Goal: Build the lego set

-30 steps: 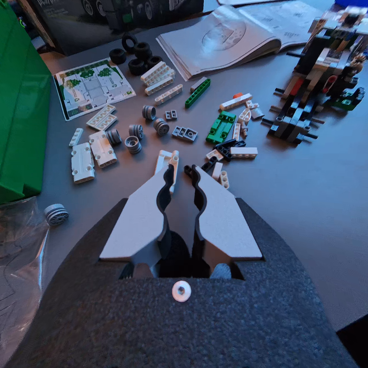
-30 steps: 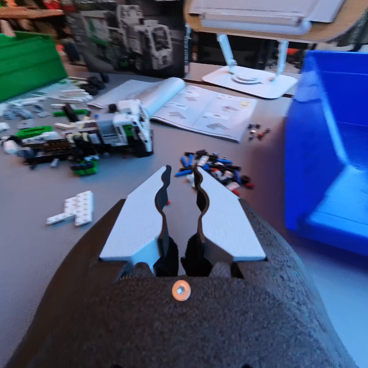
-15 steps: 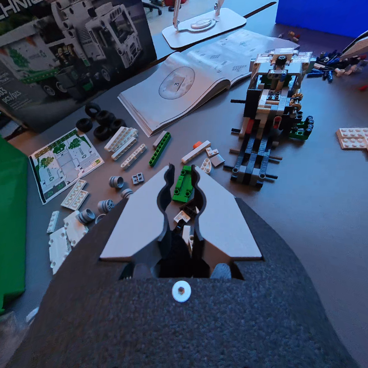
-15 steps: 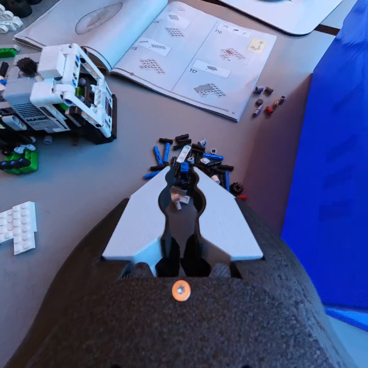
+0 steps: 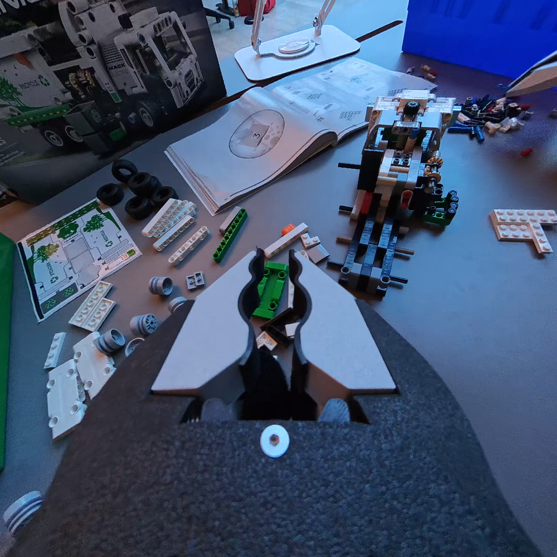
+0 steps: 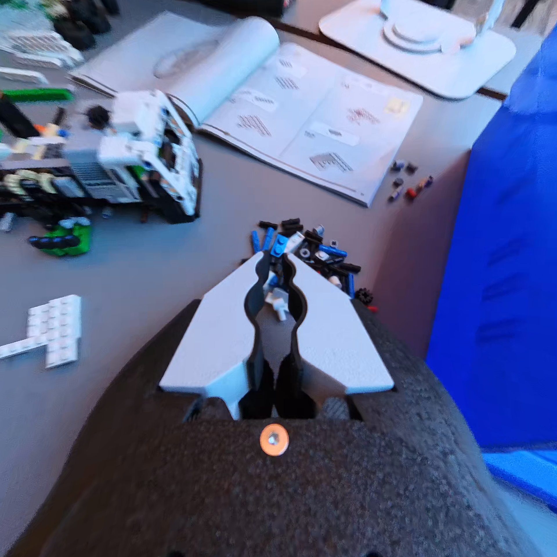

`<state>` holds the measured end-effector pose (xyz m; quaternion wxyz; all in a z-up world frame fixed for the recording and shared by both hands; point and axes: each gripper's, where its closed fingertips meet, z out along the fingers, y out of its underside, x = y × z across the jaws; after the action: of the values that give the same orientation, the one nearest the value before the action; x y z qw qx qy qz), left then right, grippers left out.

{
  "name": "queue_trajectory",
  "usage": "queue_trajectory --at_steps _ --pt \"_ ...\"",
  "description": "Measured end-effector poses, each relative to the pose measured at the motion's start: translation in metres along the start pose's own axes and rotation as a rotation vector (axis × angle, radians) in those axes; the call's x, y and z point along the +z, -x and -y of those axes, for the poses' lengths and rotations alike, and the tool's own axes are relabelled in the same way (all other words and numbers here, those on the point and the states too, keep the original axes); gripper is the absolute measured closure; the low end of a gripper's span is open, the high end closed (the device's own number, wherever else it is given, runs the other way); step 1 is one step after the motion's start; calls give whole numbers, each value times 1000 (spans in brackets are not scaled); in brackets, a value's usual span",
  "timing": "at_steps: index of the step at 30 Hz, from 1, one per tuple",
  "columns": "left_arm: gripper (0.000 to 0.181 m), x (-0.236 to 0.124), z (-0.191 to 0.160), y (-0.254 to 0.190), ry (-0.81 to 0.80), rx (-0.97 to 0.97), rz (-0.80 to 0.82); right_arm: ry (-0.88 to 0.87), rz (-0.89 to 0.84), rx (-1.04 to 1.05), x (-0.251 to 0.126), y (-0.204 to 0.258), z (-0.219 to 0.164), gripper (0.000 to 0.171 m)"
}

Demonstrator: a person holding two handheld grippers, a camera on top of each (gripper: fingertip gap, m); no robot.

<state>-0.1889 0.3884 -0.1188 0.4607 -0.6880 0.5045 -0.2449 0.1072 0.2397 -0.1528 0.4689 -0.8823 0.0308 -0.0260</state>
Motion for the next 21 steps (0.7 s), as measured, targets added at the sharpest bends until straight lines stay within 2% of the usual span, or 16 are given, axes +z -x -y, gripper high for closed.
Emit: queue_trajectory --at_steps 6,10,15,21 --pt "168 -5 2 -9 -8 13 0 -133 143 -148 -32 48 23 164" --pt "168 -9 0 -15 -6 13 0 -169 348 -244 -50 95 16 164" --pt "168 -10 -6 -22 12 -7 -5 -12 610 -300 -59 145 -29 164" --pt "168 -9 -18 -20 62 -48 10 120 674 -359 -60 161 -60 164"
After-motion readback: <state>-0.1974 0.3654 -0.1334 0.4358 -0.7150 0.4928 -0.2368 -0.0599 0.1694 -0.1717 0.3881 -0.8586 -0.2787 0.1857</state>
